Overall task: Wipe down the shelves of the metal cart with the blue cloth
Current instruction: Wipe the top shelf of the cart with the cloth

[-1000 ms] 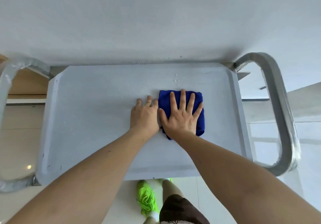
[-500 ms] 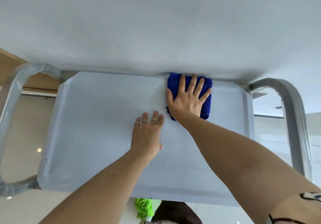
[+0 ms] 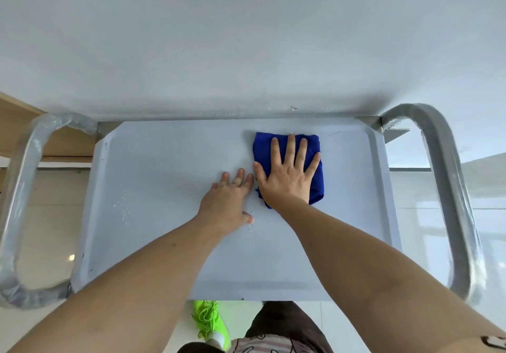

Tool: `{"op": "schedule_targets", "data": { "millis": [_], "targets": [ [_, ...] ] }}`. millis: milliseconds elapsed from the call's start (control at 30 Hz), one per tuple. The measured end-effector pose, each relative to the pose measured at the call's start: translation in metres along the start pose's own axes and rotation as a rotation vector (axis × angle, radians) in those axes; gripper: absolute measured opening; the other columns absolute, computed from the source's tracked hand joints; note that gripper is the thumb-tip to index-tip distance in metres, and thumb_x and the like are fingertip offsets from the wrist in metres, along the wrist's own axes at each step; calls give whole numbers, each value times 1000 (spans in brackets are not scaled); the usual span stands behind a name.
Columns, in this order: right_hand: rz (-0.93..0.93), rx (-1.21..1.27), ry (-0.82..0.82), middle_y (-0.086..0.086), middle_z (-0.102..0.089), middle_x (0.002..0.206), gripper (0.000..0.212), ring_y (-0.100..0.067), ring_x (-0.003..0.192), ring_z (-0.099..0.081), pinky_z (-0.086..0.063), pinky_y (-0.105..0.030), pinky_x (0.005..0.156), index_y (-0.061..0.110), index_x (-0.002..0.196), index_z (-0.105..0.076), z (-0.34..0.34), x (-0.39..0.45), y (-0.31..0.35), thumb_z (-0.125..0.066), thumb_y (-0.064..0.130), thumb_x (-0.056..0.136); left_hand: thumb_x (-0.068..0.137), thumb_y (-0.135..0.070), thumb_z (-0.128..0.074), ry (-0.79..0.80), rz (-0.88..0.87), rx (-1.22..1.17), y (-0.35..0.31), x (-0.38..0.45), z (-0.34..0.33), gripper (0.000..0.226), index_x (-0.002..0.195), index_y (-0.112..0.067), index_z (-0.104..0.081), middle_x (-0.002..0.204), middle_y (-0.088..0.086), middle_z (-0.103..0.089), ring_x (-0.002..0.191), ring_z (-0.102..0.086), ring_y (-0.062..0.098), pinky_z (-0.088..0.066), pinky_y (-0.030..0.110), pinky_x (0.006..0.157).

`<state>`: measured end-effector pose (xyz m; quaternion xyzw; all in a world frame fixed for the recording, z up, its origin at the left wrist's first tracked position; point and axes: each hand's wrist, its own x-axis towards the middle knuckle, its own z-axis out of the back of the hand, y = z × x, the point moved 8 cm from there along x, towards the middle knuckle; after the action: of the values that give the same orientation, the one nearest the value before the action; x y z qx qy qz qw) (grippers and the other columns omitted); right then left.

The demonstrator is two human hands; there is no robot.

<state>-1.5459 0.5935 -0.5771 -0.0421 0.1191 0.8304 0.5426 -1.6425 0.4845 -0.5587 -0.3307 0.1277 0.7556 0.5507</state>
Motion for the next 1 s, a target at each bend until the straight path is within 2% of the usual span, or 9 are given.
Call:
{"op": "schedule_targets", "data": {
  "millis": [100,233,300,400,533,667,867,1000],
  "targets": [
    [-22,10,21,-9,-1,169,77,-33,153,11,13,-64,117,29,160,-9,-7,-34,-6,-4,72,96,77,-42,-76,72,-4,44,6,5,12,106,154,-37,-5,164,-12,1,150,-10,24,-36,41,112],
    [-42,6,44,-8,-1,169,74,-32,153,12,13,-63,118,30,161,-9,-17,-84,-10,-6,69,98,72,-29,-83,116,-18,135,8,9,30,103,152,-40,-18,162,-16,-9,143,-32,19,-39,36,110],
    [-58,5,46,-8,-3,169,74,-32,154,11,12,-63,118,30,160,-11,-23,-112,-10,-7,70,98,71,-27,-85,133,-20,155,7,8,29,107,153,-39,-17,162,-15,-7,144,-29,18,-36,36,113],
    [-79,21,30,-9,-8,169,74,-33,154,6,7,-63,119,28,159,-18,-30,-151,-5,-10,70,99,73,-24,-85,161,-31,181,7,2,24,115,154,-36,-5,163,-12,2,148,-21,20,-33,37,115],
    [-93,30,27,-9,-12,168,73,-33,155,2,2,-64,120,27,159,-24,-38,-191,2,-14,70,100,74,-32,-83,174,-67,255,-1,-7,16,123,155,-26,9,164,-3,12,150,-7,30,-26,39,118],
    [-105,37,27,-9,-14,167,74,-33,155,1,1,-63,120,27,158,-27,-42,-222,9,-19,71,99,74,-40,-82,142,-86,274,-6,-11,19,122,155,-20,8,164,3,8,149,-11,34,-22,36,116],
    [-90,65,33,-9,-16,167,72,-34,155,-2,-4,-64,119,27,158,-25,-50,-267,28,-24,70,100,79,-36,-79,177,-62,215,-3,-15,13,120,154,-24,14,163,-1,15,150,2,34,-15,40,119],
    [-100,70,27,-8,-15,168,74,-33,155,-1,-2,-64,119,26,159,-23,-53,-279,37,-25,71,99,80,-35,-78,182,-53,175,-2,-13,11,120,153,-25,16,162,-3,19,150,7,33,-17,45,120]
  ]
}}
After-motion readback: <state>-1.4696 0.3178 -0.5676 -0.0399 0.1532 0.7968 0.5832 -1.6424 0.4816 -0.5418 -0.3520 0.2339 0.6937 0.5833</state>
